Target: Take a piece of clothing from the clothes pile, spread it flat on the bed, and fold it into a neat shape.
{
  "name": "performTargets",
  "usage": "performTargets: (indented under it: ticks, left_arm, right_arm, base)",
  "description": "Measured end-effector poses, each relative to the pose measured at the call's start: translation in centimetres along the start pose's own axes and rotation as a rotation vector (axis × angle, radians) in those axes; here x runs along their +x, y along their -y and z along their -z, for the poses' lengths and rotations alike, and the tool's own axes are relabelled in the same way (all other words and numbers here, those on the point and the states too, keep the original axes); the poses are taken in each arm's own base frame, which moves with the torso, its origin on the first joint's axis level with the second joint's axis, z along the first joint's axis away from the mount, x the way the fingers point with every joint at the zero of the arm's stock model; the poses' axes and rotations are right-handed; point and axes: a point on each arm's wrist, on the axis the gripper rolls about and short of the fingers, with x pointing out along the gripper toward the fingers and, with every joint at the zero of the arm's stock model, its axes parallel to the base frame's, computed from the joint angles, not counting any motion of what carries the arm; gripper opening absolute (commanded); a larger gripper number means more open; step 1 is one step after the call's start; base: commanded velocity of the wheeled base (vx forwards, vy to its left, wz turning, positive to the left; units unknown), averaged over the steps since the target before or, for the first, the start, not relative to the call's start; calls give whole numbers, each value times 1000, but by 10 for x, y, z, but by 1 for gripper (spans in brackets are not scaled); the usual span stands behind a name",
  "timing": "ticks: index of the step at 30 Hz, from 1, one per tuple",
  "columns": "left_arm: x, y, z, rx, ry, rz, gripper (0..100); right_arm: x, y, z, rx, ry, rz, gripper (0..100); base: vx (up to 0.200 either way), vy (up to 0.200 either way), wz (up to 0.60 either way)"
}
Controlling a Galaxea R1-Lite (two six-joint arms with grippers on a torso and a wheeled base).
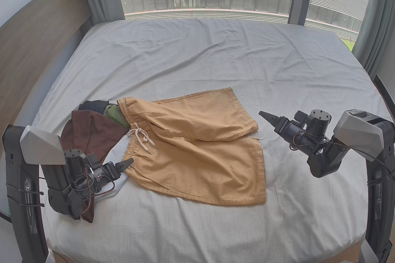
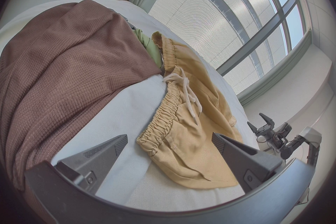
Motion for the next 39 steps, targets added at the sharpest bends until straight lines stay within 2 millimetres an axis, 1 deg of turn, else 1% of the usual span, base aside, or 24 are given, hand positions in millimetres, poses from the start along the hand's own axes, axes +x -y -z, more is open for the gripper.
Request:
performTargets:
  ticks: [4,10,14,26,27,35,37,39]
  left_arm:
    - [5,-4,4,17,-9,-2,100]
    - [14,-5,2,23,7,14,100]
    - [16,-4,1,26,13,21,100]
    - [24,-4,8,29,-3,29,100]
    - [24,-4,8,29,-3,30,0]
    - [26,-6,8,27,-3,28,0]
    - [25,-7,8,27,-2,26,0]
    - [25,-8,8,26,-2,25,0]
  right_arm:
    - [0,-1,-1,-5,9,-9,100]
    - [0,-2,-1,-5,9,-10,100]
    - [0,-2,0,-5,9,-10,100]
    - [0,-2,-1,-7,12,-12,100]
    - [0,-2,-1,-7,12,-12,100]
    - [-1,-1,0,-15,6,-8,100]
    - [-4,0,4,-40,-9,4,100]
    - [-8,3,12,-87,-43,24,100]
  base:
    - [0,0,0]
    - [0,0,0]
    - [0,0,0]
    - [0,0,0]
    - [0,0,0]
    - [0,0,0]
    - [0,0,0]
    - [0,0,0]
